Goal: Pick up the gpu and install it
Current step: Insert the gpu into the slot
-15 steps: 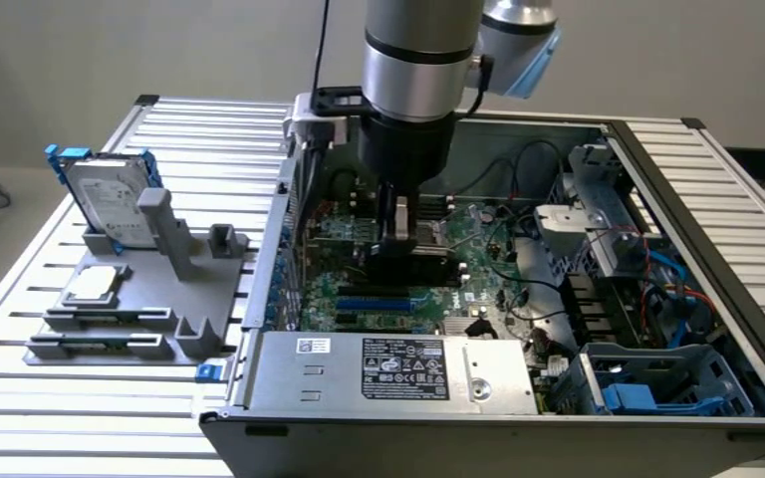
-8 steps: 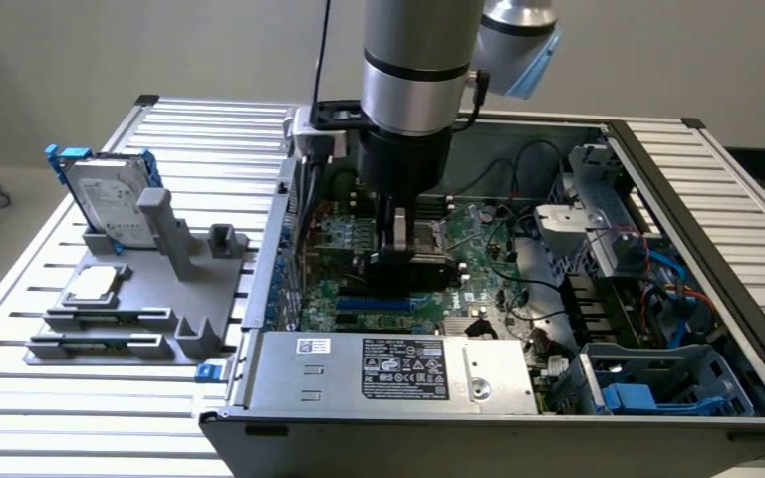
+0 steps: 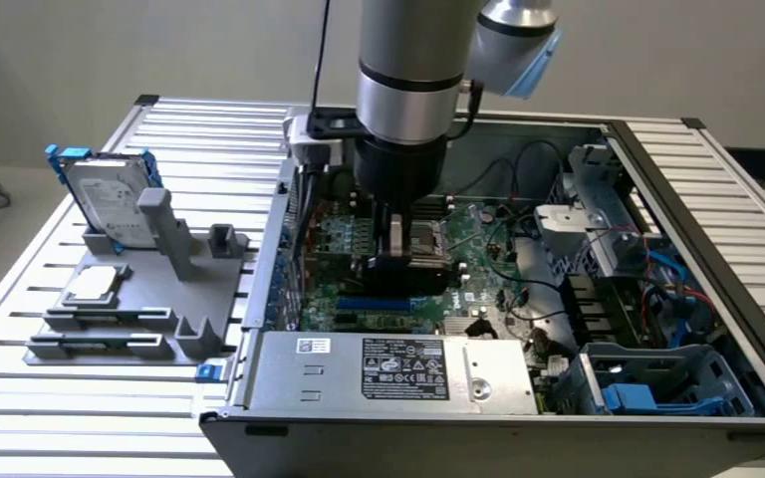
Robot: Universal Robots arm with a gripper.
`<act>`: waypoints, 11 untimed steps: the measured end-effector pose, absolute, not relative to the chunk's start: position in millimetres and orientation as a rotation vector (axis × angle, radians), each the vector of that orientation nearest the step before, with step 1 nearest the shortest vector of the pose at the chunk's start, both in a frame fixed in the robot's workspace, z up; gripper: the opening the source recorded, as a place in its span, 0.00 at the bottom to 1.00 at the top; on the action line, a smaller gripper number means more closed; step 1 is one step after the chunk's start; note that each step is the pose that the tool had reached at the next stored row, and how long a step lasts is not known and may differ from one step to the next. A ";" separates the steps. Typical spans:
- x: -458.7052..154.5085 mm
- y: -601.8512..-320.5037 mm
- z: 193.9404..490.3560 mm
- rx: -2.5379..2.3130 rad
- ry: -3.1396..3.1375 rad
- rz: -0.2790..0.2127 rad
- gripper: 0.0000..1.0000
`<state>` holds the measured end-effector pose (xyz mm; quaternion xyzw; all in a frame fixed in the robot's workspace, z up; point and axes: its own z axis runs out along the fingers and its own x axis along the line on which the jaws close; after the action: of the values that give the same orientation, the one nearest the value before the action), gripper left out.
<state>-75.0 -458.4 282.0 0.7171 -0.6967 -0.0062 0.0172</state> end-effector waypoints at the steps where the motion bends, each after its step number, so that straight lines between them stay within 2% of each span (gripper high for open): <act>1: -75.1 -458.4 281.4 2.229 -2.165 -0.019 0.26; 11: -76.9 -458.5 275.9 2.229 -2.165 -0.019 0.26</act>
<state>-76.9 -458.5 275.9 0.7171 -0.6967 -0.0062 0.0172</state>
